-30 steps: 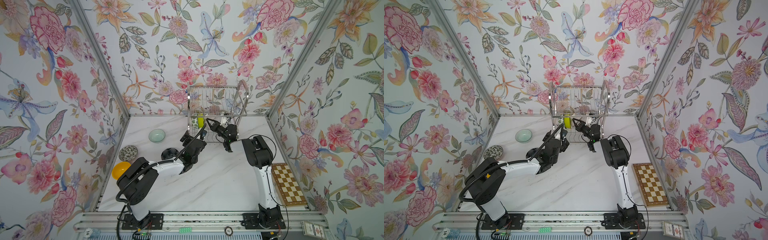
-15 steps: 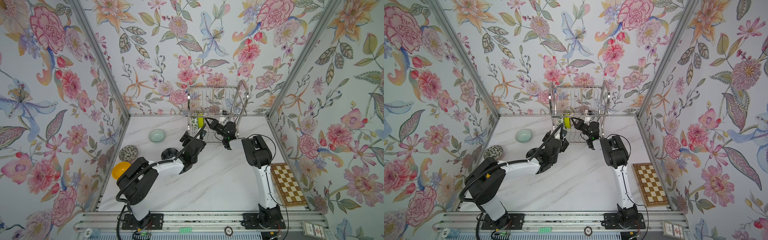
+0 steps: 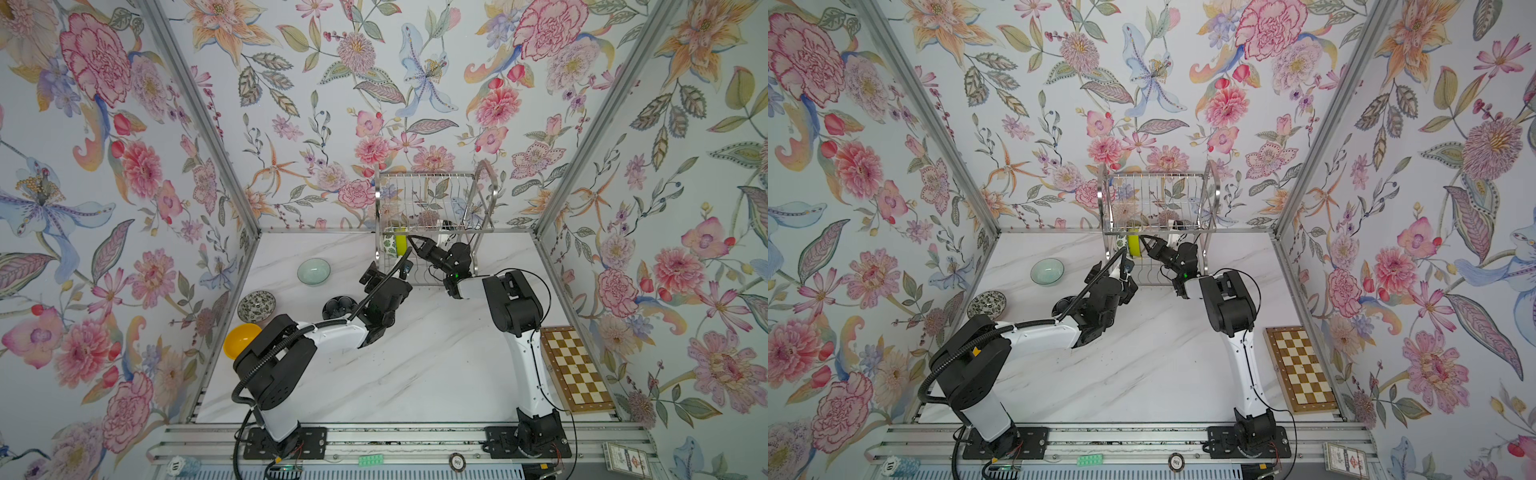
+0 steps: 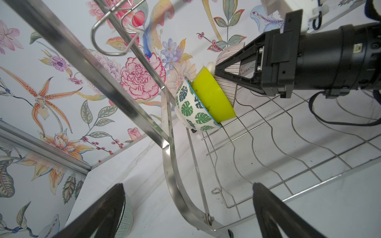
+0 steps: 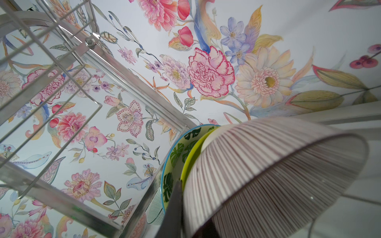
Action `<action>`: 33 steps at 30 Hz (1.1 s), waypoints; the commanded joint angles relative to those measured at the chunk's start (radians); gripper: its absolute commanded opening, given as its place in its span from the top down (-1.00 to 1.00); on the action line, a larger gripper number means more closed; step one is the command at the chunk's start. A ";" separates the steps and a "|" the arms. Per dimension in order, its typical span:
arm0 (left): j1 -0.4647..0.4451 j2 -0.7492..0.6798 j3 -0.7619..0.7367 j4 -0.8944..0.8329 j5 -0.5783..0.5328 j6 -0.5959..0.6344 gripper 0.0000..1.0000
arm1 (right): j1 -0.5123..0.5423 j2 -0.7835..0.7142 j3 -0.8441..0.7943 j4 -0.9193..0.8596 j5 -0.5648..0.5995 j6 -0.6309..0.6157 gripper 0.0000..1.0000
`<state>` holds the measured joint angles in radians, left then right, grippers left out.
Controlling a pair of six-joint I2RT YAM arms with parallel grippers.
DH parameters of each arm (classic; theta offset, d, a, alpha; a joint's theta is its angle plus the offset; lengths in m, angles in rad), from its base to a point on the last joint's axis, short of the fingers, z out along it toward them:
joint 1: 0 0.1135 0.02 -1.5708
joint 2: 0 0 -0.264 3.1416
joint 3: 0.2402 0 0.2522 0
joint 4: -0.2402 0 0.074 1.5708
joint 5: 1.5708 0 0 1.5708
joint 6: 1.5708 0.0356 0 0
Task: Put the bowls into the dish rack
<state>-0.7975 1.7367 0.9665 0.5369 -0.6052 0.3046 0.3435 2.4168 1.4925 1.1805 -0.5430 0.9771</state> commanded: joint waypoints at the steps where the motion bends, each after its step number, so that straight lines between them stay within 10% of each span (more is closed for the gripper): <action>1: 0.011 0.006 0.006 -0.009 0.007 -0.021 -0.98 | 0.000 0.009 0.004 0.016 -0.018 0.007 1.00; 33: 0.011 0.015 0.008 -0.011 0.008 -0.028 -0.98 | -0.015 -0.012 -0.041 0.040 -0.020 0.018 0.75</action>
<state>-0.7967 1.7416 0.9665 0.5316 -0.6052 0.2901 0.3367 2.4168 1.4582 1.2068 -0.5507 0.9924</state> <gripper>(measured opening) 0.989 0.126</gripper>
